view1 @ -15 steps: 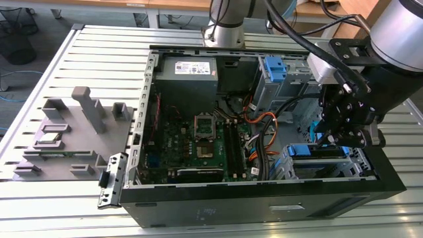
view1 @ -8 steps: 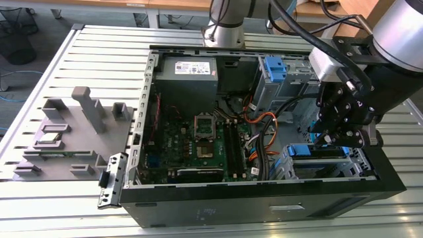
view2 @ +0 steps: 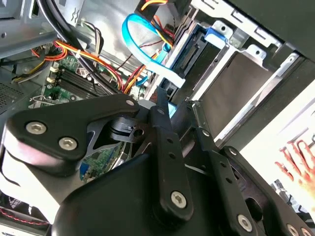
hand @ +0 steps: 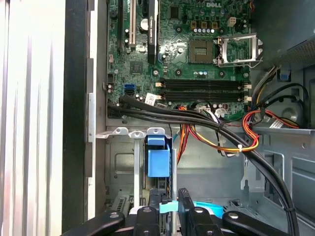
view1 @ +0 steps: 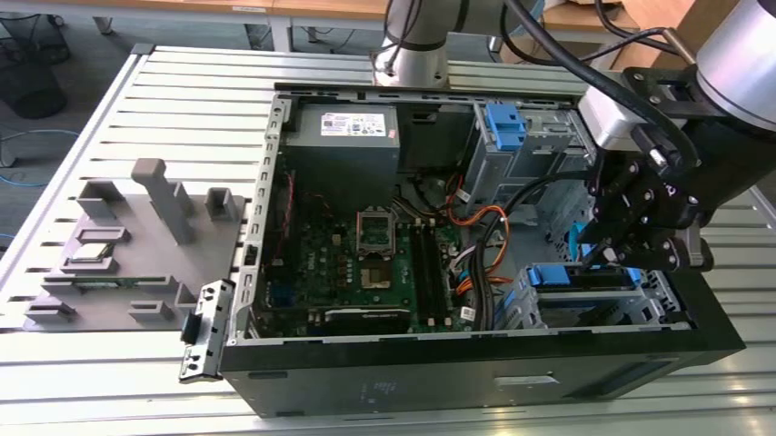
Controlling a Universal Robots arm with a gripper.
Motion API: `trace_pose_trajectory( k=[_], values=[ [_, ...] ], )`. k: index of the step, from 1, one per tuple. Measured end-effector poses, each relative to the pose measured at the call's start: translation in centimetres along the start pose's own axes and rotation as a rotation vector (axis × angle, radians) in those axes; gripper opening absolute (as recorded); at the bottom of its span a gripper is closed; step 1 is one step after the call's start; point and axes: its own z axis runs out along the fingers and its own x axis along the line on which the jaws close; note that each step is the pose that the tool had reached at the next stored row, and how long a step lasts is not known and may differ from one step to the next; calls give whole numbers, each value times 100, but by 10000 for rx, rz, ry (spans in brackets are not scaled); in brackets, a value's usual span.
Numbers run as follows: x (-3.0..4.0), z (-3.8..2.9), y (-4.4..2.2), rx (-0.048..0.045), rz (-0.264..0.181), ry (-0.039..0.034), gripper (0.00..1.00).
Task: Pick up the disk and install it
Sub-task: 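Insert the first disk wire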
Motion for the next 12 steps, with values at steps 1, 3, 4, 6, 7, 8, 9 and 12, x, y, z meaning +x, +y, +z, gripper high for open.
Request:
trace_pose_trajectory(
  k=[1, 3, 4, 6, 7, 8, 9, 12],
  values=[
    [-1, 0, -3, 0, 0, -1, 30],
    [1, -4, -3, -1, 2, 1, 30],
    [0, -13, -2, -2, 2, 1, 30],
    [-1, -37, -2, -1, 1, 0, 30],
    [-1, -37, -2, -1, 1, -2, 30],
    [-1, -37, -2, -1, 1, -2, 30],
    [-1, -37, -4, -1, 1, -3, 30],
    [-1, -37, -38, -2, 1, -1, 30]
  ],
)
